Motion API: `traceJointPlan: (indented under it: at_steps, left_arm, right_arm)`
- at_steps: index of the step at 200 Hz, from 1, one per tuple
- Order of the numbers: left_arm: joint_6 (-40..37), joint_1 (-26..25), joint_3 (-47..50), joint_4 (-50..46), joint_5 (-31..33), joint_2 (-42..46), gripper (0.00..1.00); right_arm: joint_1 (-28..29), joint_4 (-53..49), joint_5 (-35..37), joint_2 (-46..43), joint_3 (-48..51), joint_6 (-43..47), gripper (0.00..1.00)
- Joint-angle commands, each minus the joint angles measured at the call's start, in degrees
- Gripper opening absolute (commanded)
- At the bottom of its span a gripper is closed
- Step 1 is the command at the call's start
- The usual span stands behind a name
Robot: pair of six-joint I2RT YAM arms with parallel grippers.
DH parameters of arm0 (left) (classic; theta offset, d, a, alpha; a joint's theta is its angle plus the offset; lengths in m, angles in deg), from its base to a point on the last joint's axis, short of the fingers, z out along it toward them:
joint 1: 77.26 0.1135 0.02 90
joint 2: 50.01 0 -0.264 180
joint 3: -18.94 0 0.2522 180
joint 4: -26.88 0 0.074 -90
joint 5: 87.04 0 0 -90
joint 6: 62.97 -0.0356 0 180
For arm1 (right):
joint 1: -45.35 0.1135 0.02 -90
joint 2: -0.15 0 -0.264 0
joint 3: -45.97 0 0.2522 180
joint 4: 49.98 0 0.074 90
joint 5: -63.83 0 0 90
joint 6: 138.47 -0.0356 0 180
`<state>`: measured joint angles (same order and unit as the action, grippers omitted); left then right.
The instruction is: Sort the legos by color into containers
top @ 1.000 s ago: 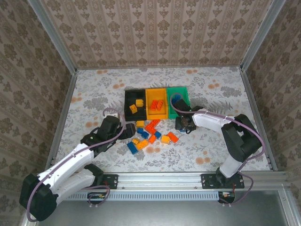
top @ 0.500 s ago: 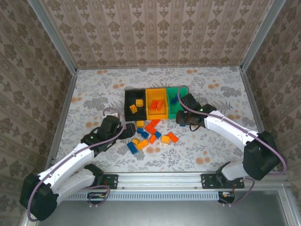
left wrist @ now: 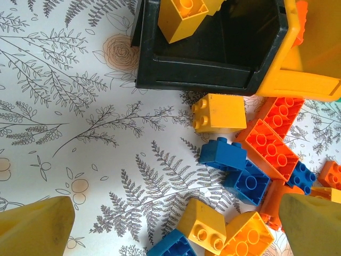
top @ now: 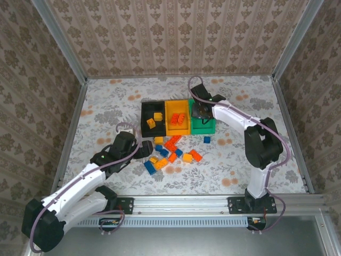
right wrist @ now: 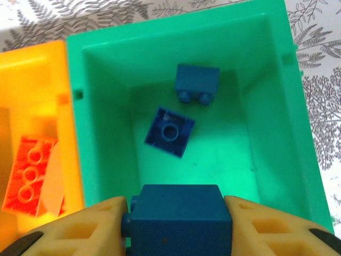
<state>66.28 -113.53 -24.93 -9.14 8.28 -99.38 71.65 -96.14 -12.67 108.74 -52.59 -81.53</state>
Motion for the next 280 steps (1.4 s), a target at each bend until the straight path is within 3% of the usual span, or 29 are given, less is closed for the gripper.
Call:
traceJointPlan:
  at_steps: [1, 23, 49, 107, 154, 203, 246, 280]
  left_arm:
    - [-1.0, 0.4, -1.4, -2.3, -0.6, 0.7, 1.0]
    - [-1.6, 0.4, -1.4, -1.9, -0.9, 0.0, 1.0]
    - [-2.9, 0.4, -2.6, -1.6, -2.3, -2.0, 1.0]
    - [-6.7, -4.5, -6.4, -1.7, -2.9, -12.2, 0.91]
    - [-6.0, -11.6, -8.4, -8.3, 0.6, -16.1, 0.96]
    - [-8.3, -16.0, -9.0, -6.0, 2.2, -19.7, 0.87]
    - [-12.2, -21.0, -16.3, -7.6, 3.5, -28.6, 0.8]
    - [-14.7, -22.0, -18.7, -7.0, 2.7, -35.0, 0.77]
  right_arm:
    - [-0.4, -2.8, 1.7, 1.5, -3.3, -0.9, 0.5]
    - [-0.5, -2.8, 0.7, 1.3, -3.2, -1.7, 0.73]
    - [-0.4, -1.9, -0.3, -1.8, -1.6, -1.9, 0.81]
    - [1.5, 1.5, -3.9, -12.9, 9.6, -2.8, 0.81]
    - [1.9, 4.1, -5.2, -19.6, 17.6, -3.7, 0.81]
    - [1.9, 5.2, -5.1, -22.2, 21.5, -4.3, 0.81]
    - [1.8, 4.9, -4.4, -23.2, 22.1, -4.0, 0.8]
    - [1.6, 4.8, -4.0, -24.0, 22.6, -3.9, 0.8]
